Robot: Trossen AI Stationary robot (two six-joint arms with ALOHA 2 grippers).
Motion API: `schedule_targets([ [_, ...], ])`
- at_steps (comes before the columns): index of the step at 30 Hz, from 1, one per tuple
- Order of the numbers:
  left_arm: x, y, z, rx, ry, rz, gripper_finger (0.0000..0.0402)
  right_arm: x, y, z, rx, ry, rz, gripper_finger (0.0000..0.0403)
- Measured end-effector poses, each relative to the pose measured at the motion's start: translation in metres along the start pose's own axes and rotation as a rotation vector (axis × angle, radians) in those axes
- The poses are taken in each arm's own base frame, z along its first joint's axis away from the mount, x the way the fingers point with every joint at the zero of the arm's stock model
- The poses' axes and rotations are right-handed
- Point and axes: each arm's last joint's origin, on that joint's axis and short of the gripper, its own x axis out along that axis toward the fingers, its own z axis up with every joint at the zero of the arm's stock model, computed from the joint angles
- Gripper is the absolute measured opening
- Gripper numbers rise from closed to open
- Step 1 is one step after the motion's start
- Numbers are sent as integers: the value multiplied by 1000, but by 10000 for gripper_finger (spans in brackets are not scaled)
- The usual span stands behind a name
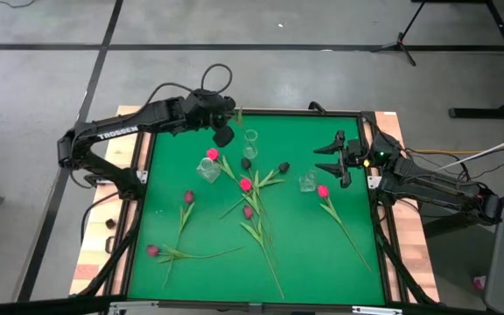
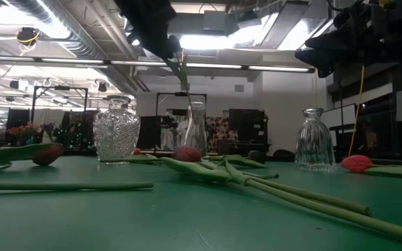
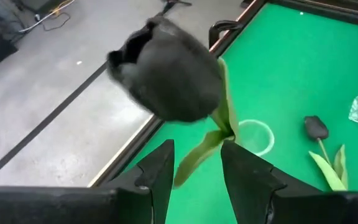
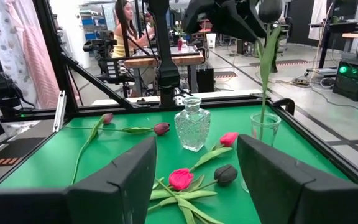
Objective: Sort flowers into vase by color
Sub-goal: Put the right black tulip into the top transparent vase, then put the right pink tulip into the bottom right transparent vase
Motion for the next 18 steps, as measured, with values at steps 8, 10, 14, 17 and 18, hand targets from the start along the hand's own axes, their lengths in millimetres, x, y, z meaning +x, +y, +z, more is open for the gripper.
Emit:
schedule_targets([
  [8, -31, 13, -4, -25, -20, 35, 131, 0, -1, 0, 22, -1, -18, 225],
  [10, -41, 17, -5, -52, -29, 32, 131, 0, -1, 0, 22, -1, -18, 225],
  [14, -61, 17, -11, -92, -16, -43, 131, 0, -1, 0, 78, -2, -18, 225],
  [17, -73, 7, -21, -94, 25, -153, 131, 0, 0, 0, 166, 1, 3, 225],
  [18, -76, 1, -25, -91, 31, -201, 131, 0, 1, 0, 188, 5, 24, 225],
])
